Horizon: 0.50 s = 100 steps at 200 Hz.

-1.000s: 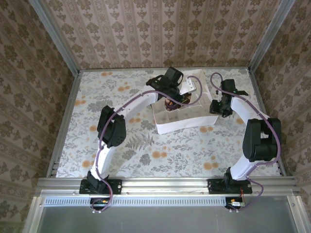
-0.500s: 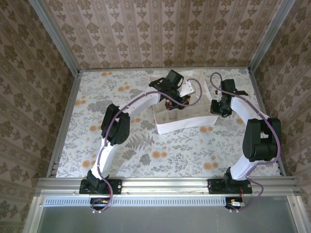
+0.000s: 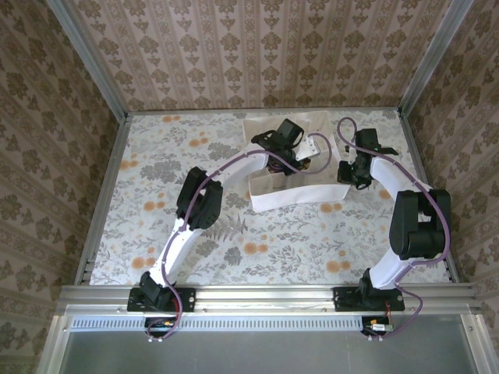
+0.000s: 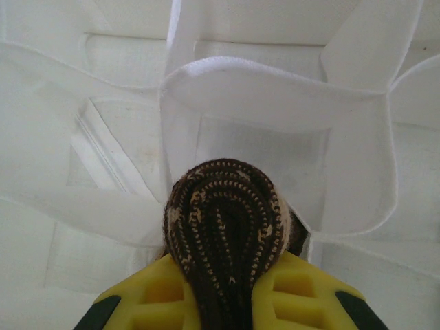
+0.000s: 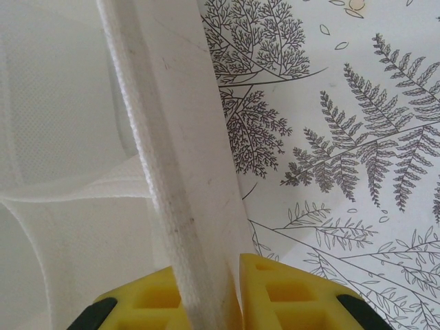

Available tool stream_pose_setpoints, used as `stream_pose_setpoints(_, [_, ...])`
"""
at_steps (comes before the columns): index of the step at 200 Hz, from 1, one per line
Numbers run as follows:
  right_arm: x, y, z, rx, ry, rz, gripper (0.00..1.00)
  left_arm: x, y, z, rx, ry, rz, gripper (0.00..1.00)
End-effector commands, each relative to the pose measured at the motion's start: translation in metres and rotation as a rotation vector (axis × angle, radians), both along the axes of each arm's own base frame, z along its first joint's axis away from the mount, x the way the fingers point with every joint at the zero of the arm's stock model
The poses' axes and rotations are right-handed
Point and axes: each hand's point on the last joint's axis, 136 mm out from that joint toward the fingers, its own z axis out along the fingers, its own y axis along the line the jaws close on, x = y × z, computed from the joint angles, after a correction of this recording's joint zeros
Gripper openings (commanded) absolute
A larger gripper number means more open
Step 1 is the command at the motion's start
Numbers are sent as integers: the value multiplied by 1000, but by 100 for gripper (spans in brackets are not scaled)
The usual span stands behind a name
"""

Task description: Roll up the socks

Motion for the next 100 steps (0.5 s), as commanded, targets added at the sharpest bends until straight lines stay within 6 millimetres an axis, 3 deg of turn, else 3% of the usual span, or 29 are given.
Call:
stream_pose_setpoints(1, [-5,5,-9,32,28,7,18,-8,23,-57,112,96,30,0])
stream_pose_setpoints(18, [-3,6,-8,35,23,8,18,-9,28,-60,104,125,36,7])
stream_pose_setpoints(44, [1,4,0,32,-5,2,20,-7,32,-46,98,100,20,30])
stream_pose_setpoints(65, [7,2,15,15,-61,-7,26,-7,31,-16,62,64,-5,49])
stream_pose_setpoints(82, [12,0,26,6,-85,-2,31,-7,28,19,20,15,-16,69])
stream_pose_setpoints(85, [12,0,27,4,-85,-1,31,-7,28,26,12,7,-20,78])
stream_pose_setpoints(89, [13,0,28,4,-87,1,32,-7,27,34,-1,-7,-24,97])
stream_pose_setpoints(100, [15,0,30,2,-85,4,32,-7,27,57,-32,-43,-34,100])
